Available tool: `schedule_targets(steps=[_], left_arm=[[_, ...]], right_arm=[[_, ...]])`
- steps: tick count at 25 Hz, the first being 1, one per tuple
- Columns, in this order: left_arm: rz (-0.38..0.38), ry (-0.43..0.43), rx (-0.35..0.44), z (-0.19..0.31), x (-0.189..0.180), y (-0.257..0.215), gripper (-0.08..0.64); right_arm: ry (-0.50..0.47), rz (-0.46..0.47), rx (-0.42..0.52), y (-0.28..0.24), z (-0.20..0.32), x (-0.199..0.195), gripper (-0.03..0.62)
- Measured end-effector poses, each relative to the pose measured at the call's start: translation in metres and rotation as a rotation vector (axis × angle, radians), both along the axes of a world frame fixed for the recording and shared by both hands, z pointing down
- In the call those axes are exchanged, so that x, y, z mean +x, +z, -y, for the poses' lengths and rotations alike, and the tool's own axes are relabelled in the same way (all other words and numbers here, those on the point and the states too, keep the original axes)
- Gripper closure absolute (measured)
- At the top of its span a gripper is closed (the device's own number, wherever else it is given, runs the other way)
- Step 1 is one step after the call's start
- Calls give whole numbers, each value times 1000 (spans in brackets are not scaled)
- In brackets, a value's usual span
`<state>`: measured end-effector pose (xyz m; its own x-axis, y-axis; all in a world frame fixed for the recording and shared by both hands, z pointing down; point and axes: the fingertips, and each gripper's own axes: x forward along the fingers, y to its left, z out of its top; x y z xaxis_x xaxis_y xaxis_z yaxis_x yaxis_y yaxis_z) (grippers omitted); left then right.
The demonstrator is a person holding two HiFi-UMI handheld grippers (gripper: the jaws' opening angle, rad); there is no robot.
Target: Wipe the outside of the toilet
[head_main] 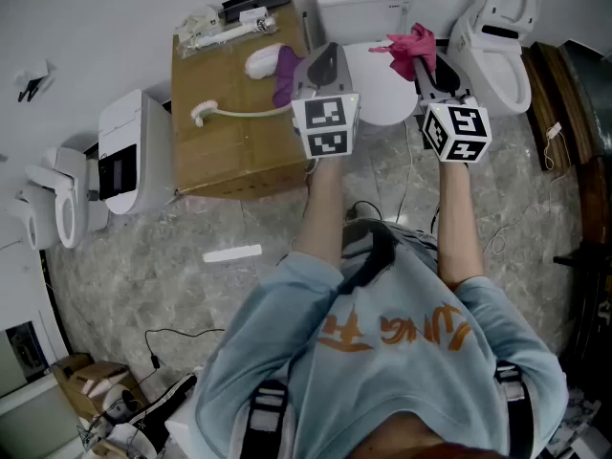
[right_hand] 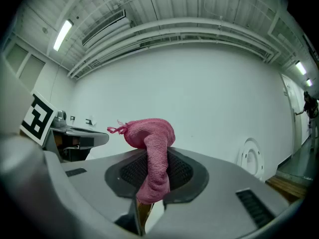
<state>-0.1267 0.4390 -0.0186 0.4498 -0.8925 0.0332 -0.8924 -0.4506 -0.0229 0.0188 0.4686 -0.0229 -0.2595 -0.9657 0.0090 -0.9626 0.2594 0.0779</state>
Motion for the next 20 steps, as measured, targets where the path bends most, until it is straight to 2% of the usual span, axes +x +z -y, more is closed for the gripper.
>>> schedule_targets(steps=[6, 9, 15, 20], left_arm=[[-3, 0, -7, 6, -3, 7, 535], [-12, -1, -23, 12, -11, 14, 535], [-43, -20, -62, 22, -26, 23, 535], [-46, 10, -70, 25, -13, 22, 535]], right_arm=[[2, 1, 3, 3, 3, 0, 492], [45, 52, 5, 6, 5, 5, 492], [168, 78, -20, 14, -3, 41, 492], [207, 86, -12, 8, -7, 60, 492]])
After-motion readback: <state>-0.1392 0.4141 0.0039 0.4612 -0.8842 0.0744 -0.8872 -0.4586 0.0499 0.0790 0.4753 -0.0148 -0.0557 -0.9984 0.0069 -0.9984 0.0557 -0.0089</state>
